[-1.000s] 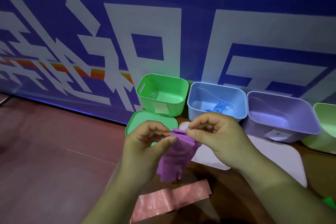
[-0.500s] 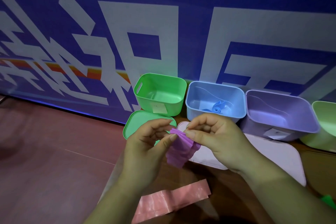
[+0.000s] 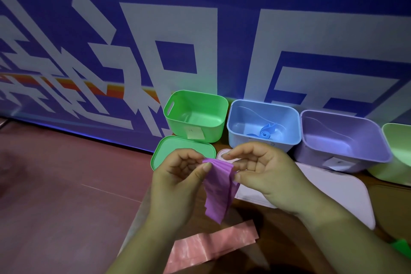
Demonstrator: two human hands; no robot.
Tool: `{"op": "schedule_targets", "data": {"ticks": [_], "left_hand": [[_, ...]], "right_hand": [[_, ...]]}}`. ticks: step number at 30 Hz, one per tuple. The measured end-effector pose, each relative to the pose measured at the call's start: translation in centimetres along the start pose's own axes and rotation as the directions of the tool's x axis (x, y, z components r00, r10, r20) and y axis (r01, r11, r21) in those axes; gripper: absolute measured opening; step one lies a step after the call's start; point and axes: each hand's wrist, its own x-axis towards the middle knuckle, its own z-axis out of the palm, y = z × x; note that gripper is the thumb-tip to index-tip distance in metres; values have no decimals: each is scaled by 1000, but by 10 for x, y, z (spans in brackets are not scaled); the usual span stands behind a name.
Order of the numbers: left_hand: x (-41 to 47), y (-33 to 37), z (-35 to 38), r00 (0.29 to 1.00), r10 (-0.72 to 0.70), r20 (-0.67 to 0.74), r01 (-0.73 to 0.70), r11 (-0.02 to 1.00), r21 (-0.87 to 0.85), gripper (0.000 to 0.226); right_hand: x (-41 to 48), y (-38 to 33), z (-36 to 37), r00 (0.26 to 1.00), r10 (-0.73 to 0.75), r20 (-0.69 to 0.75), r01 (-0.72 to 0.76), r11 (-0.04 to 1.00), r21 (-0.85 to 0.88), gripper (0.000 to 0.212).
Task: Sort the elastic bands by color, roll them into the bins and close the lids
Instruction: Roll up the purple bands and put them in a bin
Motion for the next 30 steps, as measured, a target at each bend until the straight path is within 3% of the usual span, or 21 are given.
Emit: {"op": "schedule_targets", "data": {"ticks": [9, 12, 19, 25, 30], "left_hand": [[-2, -3, -9, 997, 6, 79, -13, 997, 81, 28], [-5, 1, -8, 996, 8, 90, -14, 998, 60, 21], [-13, 9, -10, 988, 14, 156, -31, 994, 107, 24], [-19, 21, -8, 977, 11, 211, -32, 995, 97, 25], [-29, 31, -5, 973, -10, 232, 4, 1000, 27, 25]], "right_hand": [[4, -4, -11, 993, 11, -116, -31, 985, -168, 29], [2, -8, -13, 993, -1, -120, -25, 977, -214, 27], [-8, -11, -20, 961, -77, -265, 34, 986, -163, 24], [-17, -14, -34, 887, -136, -442, 65, 983, -171, 25], [-30, -23, -51, 786, -230, -574, 37, 944, -328, 27]]}}
